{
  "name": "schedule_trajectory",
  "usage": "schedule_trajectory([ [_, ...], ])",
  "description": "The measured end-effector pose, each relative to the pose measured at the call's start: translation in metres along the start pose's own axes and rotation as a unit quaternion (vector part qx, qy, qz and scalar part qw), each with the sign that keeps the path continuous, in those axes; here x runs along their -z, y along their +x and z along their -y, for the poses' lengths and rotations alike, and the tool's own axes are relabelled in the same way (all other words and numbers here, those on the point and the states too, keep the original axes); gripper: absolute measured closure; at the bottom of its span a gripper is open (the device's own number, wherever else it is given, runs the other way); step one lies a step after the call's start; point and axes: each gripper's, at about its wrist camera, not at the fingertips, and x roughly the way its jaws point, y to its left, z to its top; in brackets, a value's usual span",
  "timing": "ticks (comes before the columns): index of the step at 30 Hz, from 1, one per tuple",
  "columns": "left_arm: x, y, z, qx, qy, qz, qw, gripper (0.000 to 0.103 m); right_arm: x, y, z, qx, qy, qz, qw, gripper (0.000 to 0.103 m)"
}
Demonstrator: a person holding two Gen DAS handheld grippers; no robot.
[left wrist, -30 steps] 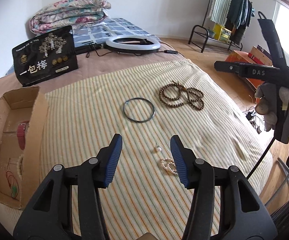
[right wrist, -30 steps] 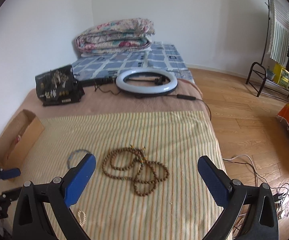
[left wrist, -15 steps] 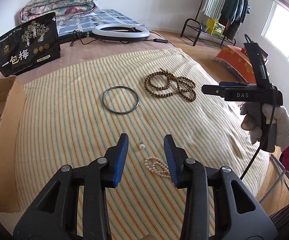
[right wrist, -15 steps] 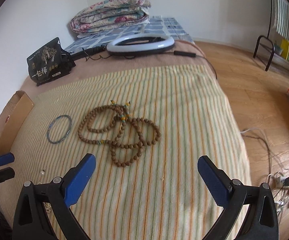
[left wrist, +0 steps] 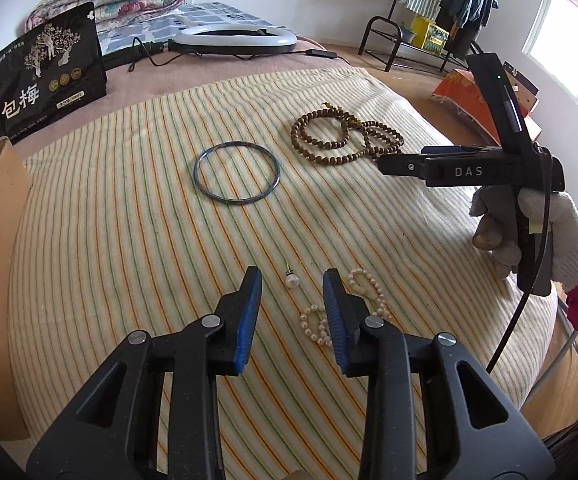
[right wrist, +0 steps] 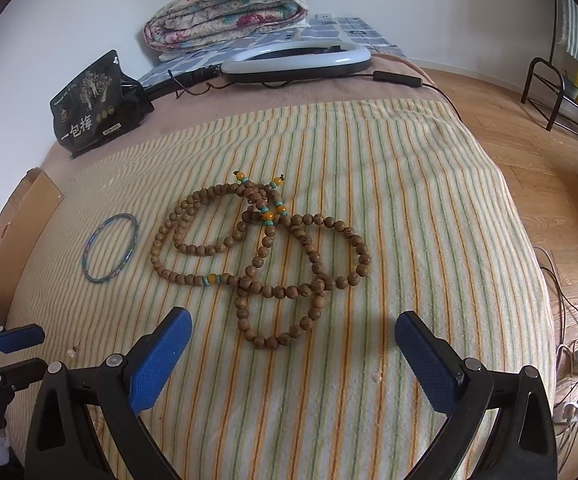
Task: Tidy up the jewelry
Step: 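Lower the right tool onto the brown prayer beads and close on them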
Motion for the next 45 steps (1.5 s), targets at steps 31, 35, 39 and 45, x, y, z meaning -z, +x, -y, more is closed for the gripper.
schedule_trajectory([
  [31, 0.0, 0.028, -0.01, -0.002, -0.004, -0.026, 0.9996, 0.088, -0.059, 0.052, -0.046, 0.035, 0.035, -0.02, 0.999, 0.0],
  [35, 0.0, 0.028, -0.01, -0.004, -0.003, -0.025, 0.9997, 0.089, -0.065, 0.058, -0.051, 0.052, 0.027, -0.026, 0.998, 0.0],
  [39, 0.001, 0.028, -0.01, -0.006, -0.003, -0.024, 0.9997, 0.091, -0.066, 0.065, -0.057, 0.068, 0.005, -0.036, 0.997, 0.0],
  [45, 0.001, 0.029, -0.009, -0.007, -0.002, -0.024, 0.9997, 0.092, -0.079, 0.065, -0.043, 0.04, 0.072, -0.048, 0.995, 0.0],
])
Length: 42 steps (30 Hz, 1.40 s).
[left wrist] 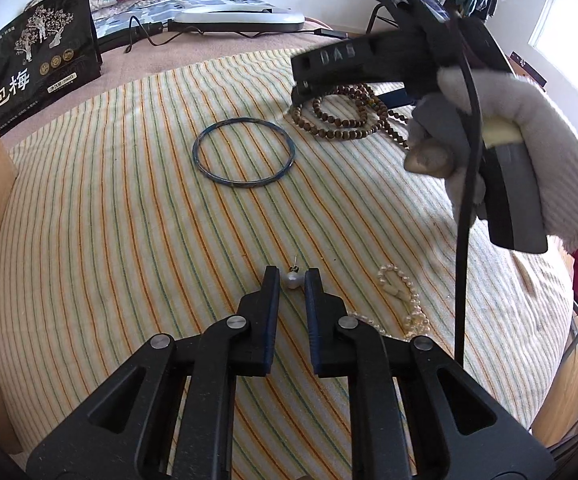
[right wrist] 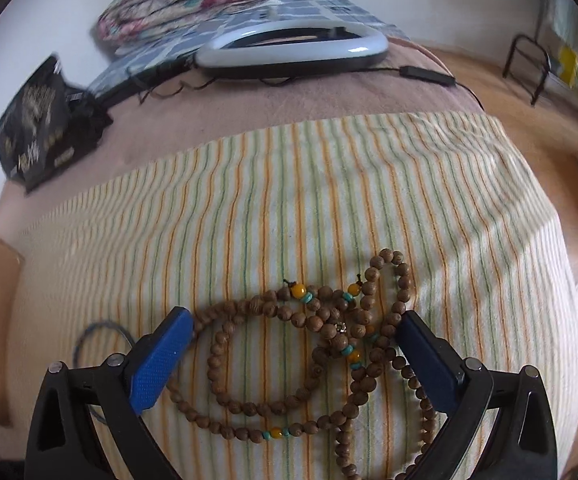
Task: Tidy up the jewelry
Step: 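Lower the right tool onto the brown prayer beads and close on them, then lift the prayer beads with the right tool and carry them over the box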
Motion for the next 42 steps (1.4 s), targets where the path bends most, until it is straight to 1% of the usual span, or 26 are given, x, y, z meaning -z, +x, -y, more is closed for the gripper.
schedule_trajectory([
  [1, 0.0, 0.0, 0.0, -0.001, 0.001, 0.0, 1.0, 0.092, -0.001, 0.002, -0.002, 0.005, -0.003, -0.004, 1.0, 0.0],
  [4, 0.001, 0.0, 0.0, -0.001, 0.003, 0.001, 1.0, 0.092, -0.001, 0.01, -0.016, 0.042, -0.047, -0.008, 0.998, 0.0],
  [5, 0.001, 0.0, 0.0, -0.003, 0.005, 0.002, 1.0, 0.094, 0.0, 0.01, -0.018, 0.047, -0.054, -0.006, 0.997, 0.0],
  [8, 0.001, 0.0, 0.001, -0.006, 0.008, 0.002, 1.0, 0.096, 0.004, 0.008, -0.017, 0.039, -0.059, -0.001, 0.997, 0.001],
  [10, 0.001, -0.001, 0.0, -0.005, 0.007, 0.002, 1.0, 0.096, 0.008, 0.005, -0.016, 0.036, -0.073, 0.004, 0.997, 0.005],
  [13, 0.001, -0.001, 0.001, -0.006, 0.008, 0.002, 0.9999, 0.096, 0.013, -0.001, -0.015, 0.026, -0.093, 0.005, 0.995, 0.013],
  [16, 0.001, -0.001, 0.001, -0.013, 0.01, 0.003, 0.9999, 0.096, 0.016, -0.007, -0.009, 0.018, -0.105, 0.003, 0.994, 0.03],
  [17, 0.001, -0.002, 0.0, -0.013, 0.008, 0.003, 0.9999, 0.096, 0.017, -0.009, -0.007, 0.019, -0.109, 0.003, 0.994, 0.041],
  [18, 0.001, -0.002, 0.0, -0.013, 0.007, 0.003, 0.9999, 0.096, 0.017, -0.012, -0.003, 0.012, -0.112, 0.002, 0.994, 0.052],
  [19, 0.001, -0.002, 0.0, -0.014, 0.006, 0.004, 0.9999, 0.096, 0.018, -0.014, 0.0, 0.007, -0.112, 0.002, 0.994, 0.058],
  [20, 0.001, -0.002, -0.001, -0.015, 0.004, 0.005, 0.9999, 0.096, 0.019, -0.016, 0.004, 0.004, -0.112, 0.002, 0.994, 0.07],
  [21, 0.001, -0.002, -0.001, -0.016, 0.003, 0.005, 0.9999, 0.096, 0.02, -0.018, 0.008, -0.007, -0.108, 0.0, 0.994, 0.078],
  [24, 0.001, -0.002, -0.003, -0.017, -0.003, 0.006, 0.9998, 0.096, 0.023, -0.022, 0.014, -0.027, -0.102, -0.002, 0.994, 0.09],
  [26, 0.0, -0.003, -0.004, -0.019, -0.006, 0.007, 0.9998, 0.096, 0.025, -0.024, 0.013, -0.028, -0.103, 0.002, 0.994, 0.092],
  [29, 0.0, -0.005, -0.005, -0.022, -0.01, 0.009, 0.9997, 0.096, 0.029, -0.029, 0.012, -0.026, -0.1, 0.016, 0.994, 0.092],
  [32, -0.001, -0.008, -0.008, -0.024, -0.016, 0.012, 0.9995, 0.096, 0.032, -0.035, 0.02, -0.037, -0.08, 0.027, 0.996, 0.092],
  [38, -0.004, -0.016, -0.01, -0.024, -0.022, 0.023, 0.9992, 0.096, 0.034, -0.054, 0.029, -0.042, -0.06, 0.05, 0.996, 0.093],
  [42, -0.006, -0.024, -0.01, -0.023, -0.024, 0.032, 0.9989, 0.096, 0.035, -0.07, 0.027, -0.037, -0.066, 0.065, 0.995, 0.092],
])
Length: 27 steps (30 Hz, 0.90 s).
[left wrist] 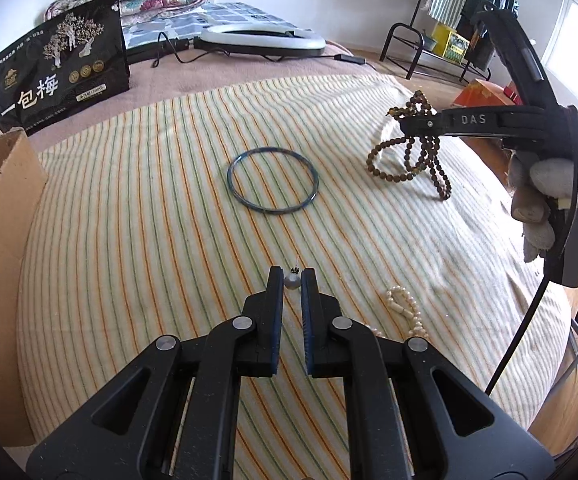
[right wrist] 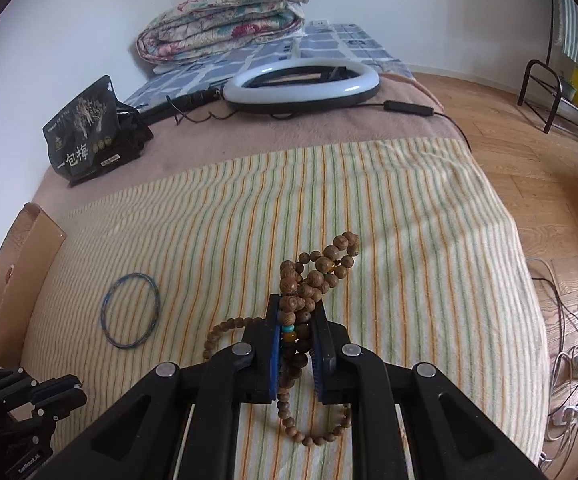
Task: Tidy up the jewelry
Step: 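Lift the prayer beads with the right tool and carry them over the box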
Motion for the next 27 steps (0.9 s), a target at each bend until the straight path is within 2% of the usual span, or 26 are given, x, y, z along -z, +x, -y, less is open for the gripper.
schedule_trajectory([
  [9, -0.001, -0.025, -0.003, -0.005, -0.001, 0.02, 0.9998, 0.096, 0.001, -0.035, -0.009, 0.002, -0.012, 0.024, 1.0, 0.093],
  [15, -0.004, -0.052, -0.009, -0.005, -0.011, 0.047, 0.9988, 0.096, -0.001, -0.068, -0.024, 0.014, -0.036, 0.047, 0.998, 0.093],
  [27, -0.001, -0.115, -0.035, -0.019, -0.03, 0.1, 0.9944, 0.096, -0.006, -0.119, -0.074, 0.008, -0.067, 0.075, 0.995, 0.093],
])
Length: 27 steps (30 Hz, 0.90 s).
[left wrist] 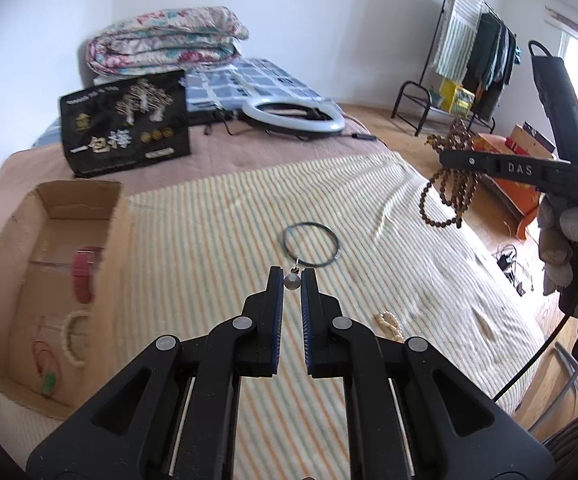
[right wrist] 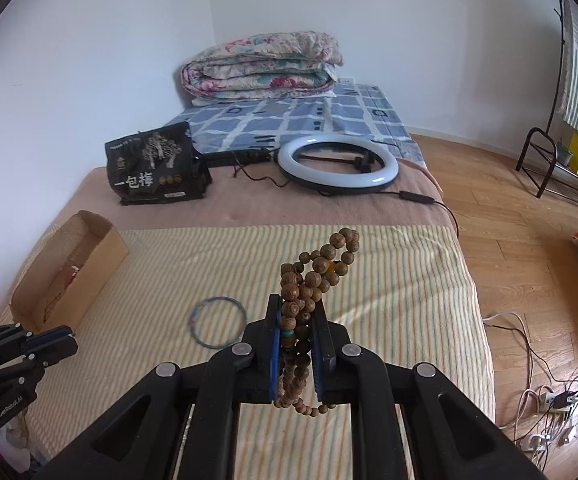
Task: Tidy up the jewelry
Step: 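Lift the prayer beads with the right tool and carry them over the box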
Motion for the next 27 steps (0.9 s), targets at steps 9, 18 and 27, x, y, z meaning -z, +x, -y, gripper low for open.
schedule_trajectory([
  [9, -0.002, -0.045, -0.046, -0.032, -0.03, 0.033, 0.9985, 0.096, -0.022, -0.027, -0.06, -0.029, -0.035, 0.025, 0.999, 0.093],
  [18, -0.011, -0.085, -0.106, -0.079, -0.071, 0.077, 0.9913, 0.096, -0.048, -0.03, -0.14, -0.077, -0.074, 0.04, 0.993, 0.093],
  [27, -0.023, -0.108, -0.156, -0.152, -0.072, 0.104, 0.9802, 0.096, -0.062, -0.011, -0.213, -0.124, -0.102, 0.042, 0.986, 0.093],
])
